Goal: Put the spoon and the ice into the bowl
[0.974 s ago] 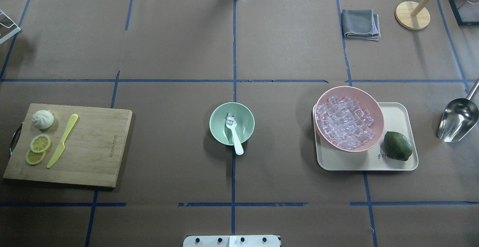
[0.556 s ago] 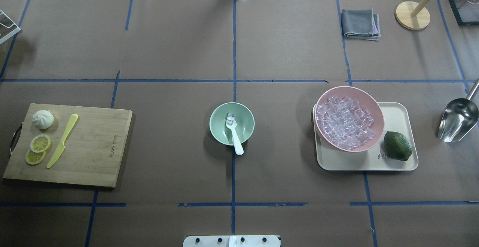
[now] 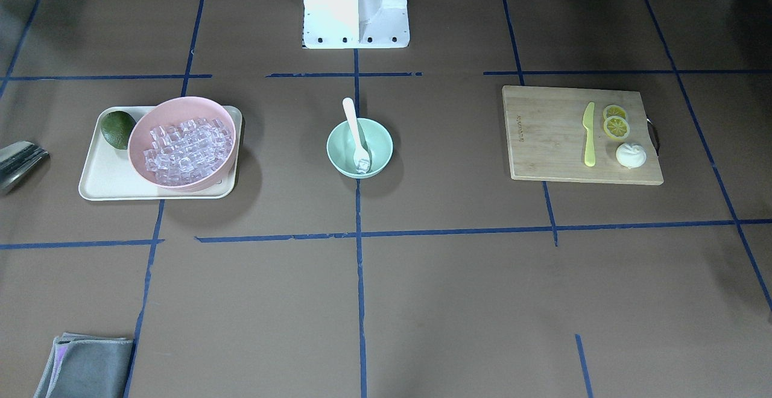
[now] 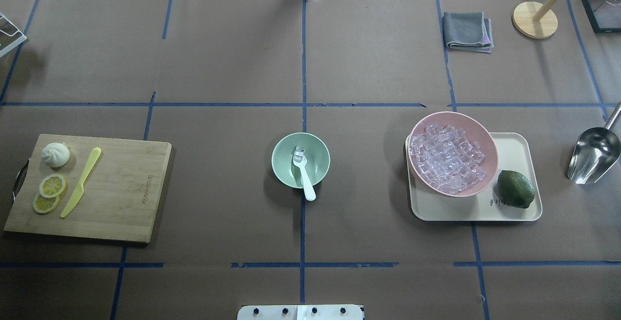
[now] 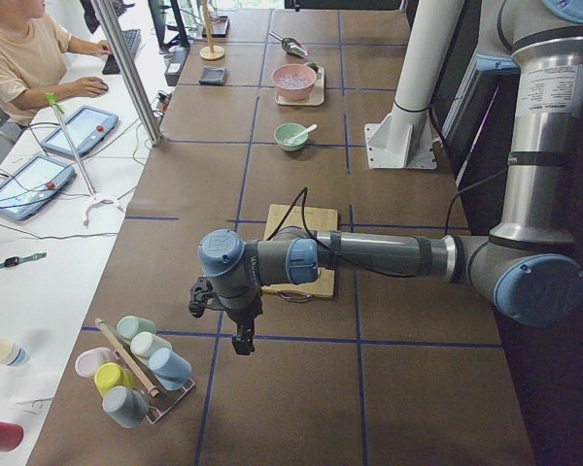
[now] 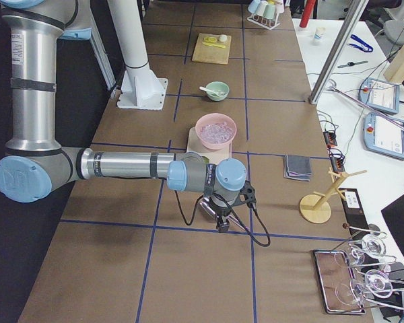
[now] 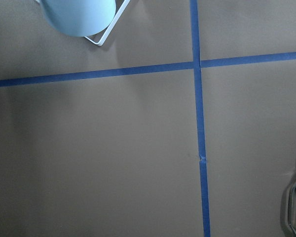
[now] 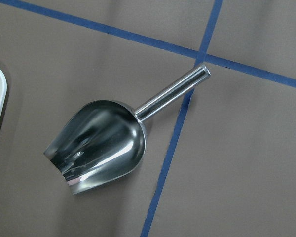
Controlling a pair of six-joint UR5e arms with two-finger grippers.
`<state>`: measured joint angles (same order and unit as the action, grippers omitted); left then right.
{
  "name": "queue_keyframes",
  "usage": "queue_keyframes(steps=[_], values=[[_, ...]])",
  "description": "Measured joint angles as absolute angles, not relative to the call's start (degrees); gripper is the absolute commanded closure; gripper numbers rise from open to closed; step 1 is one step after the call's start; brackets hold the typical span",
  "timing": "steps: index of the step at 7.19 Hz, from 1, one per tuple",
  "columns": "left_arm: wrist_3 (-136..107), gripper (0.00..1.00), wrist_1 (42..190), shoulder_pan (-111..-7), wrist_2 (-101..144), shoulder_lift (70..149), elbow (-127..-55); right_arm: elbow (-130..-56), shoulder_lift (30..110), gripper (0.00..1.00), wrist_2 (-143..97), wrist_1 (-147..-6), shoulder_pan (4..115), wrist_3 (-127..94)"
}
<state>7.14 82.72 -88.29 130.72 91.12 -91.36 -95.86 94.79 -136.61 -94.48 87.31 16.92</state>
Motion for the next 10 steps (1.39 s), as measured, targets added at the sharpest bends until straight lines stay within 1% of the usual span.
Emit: queue_keyframes(steps=[10], values=[[-0.9,0.0,82.9,-87.9,133.0,91.1,-90.5,-96.1,95.0,0.0,-135.4,-94.5,87.3,7.7]])
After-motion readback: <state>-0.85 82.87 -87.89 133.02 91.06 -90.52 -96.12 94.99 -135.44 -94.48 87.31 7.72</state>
